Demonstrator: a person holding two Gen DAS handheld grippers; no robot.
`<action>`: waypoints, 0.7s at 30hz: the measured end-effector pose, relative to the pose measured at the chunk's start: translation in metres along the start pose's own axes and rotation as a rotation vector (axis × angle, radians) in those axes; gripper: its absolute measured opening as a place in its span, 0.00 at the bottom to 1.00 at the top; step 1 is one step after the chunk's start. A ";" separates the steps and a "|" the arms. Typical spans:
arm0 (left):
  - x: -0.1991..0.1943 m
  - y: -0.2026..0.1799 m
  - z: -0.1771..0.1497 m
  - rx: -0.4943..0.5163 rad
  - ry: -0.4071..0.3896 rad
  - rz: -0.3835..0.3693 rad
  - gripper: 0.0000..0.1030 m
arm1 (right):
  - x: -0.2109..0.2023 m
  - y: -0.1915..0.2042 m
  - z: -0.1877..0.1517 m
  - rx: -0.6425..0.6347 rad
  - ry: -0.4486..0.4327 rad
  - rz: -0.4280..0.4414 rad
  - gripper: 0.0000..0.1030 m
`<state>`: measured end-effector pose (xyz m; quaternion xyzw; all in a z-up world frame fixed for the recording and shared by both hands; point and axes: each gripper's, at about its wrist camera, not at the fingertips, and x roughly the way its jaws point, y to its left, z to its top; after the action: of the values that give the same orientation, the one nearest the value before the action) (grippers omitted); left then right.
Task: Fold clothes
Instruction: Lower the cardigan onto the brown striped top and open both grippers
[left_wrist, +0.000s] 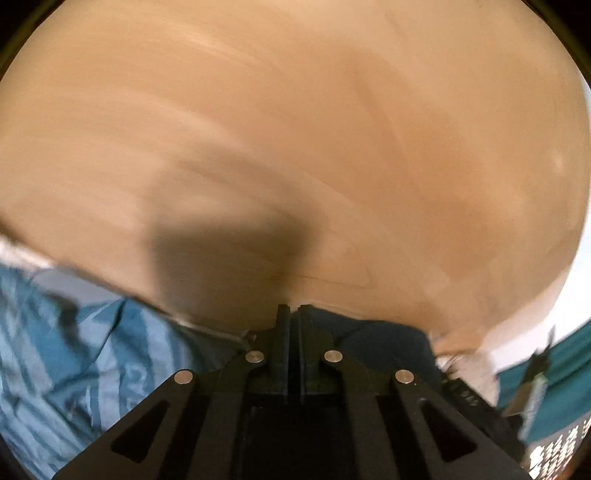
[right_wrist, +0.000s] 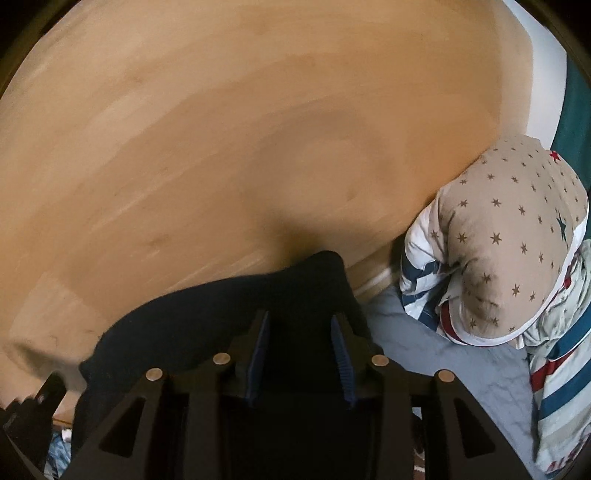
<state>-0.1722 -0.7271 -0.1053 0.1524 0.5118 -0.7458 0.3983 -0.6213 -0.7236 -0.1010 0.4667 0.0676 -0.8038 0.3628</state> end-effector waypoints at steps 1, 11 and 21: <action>-0.010 0.008 -0.002 -0.029 0.013 -0.027 0.03 | -0.009 -0.005 -0.004 0.033 -0.021 0.041 0.44; -0.028 0.007 -0.038 0.097 0.155 -0.044 0.51 | -0.111 0.002 -0.099 -0.031 -0.140 0.112 0.46; 0.016 0.036 -0.053 0.072 0.198 -0.021 0.10 | -0.094 -0.014 -0.106 -0.099 -0.093 0.017 0.47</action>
<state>-0.1649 -0.6931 -0.1606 0.2342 0.5232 -0.7492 0.3320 -0.5278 -0.6174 -0.0881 0.4106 0.0863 -0.8172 0.3952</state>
